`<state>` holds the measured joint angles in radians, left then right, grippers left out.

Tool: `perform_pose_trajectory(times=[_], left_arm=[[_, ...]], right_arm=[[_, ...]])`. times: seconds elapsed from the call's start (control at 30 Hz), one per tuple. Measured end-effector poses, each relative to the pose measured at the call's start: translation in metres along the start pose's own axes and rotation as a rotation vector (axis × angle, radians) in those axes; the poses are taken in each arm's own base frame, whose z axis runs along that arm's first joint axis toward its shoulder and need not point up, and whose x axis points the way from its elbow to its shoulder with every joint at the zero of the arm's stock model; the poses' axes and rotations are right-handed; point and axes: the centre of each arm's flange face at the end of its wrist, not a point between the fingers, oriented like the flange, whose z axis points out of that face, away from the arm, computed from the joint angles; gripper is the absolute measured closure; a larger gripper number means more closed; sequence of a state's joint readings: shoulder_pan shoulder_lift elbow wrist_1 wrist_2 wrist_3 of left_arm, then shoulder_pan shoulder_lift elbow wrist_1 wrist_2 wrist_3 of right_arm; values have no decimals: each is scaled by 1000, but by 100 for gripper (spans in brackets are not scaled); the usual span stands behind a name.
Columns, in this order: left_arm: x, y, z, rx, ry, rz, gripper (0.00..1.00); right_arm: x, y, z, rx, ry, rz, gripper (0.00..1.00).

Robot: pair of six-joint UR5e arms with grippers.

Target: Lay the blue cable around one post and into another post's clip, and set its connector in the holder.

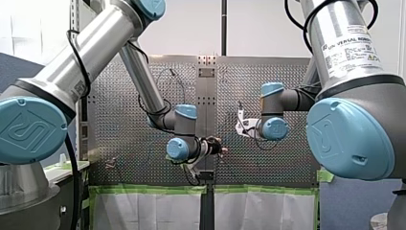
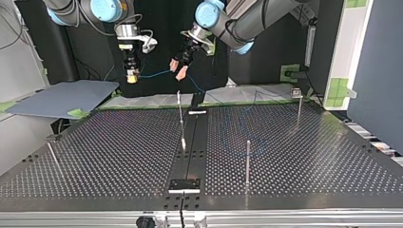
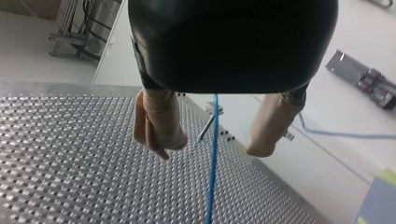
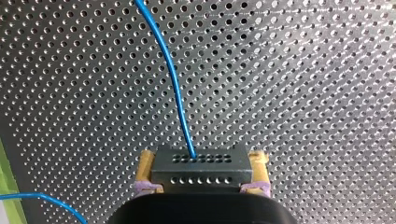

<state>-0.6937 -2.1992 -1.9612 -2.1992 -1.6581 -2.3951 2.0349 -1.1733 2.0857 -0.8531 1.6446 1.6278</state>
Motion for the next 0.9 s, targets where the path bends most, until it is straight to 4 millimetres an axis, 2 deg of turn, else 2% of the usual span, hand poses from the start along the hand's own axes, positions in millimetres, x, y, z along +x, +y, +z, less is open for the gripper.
perform_pose_trajectory(times=[0.33,0.6,0.73,0.77,0.8,0.83,0.87,0.9], left_arm=[[-21,3,28,-23,-37,5,0],[-5,24,40,-56,-5,25,0],[-5,31,41,-86,-19,38,0],[-6,33,42,-96,-26,42,7],[-7,34,42,-102,-33,47,7],[-7,34,42,-109,-40,52,23],[-8,35,42,-118,-48,59,35],[-9,36,42,-124,-55,64,35]], right_arm=[[-1,-2,-1,7,-5,-1,100],[-1,-3,-2,9,-7,-1,100],[-1,-1,-2,7,-8,-1,100],[-1,-1,-1,6,-9,-1,100],[-1,-1,-1,6,-9,-1,100],[-1,-1,-1,5,-11,-2,100],[-2,0,-2,5,-11,-3,100],[-2,0,-2,5,-13,-3,100]])
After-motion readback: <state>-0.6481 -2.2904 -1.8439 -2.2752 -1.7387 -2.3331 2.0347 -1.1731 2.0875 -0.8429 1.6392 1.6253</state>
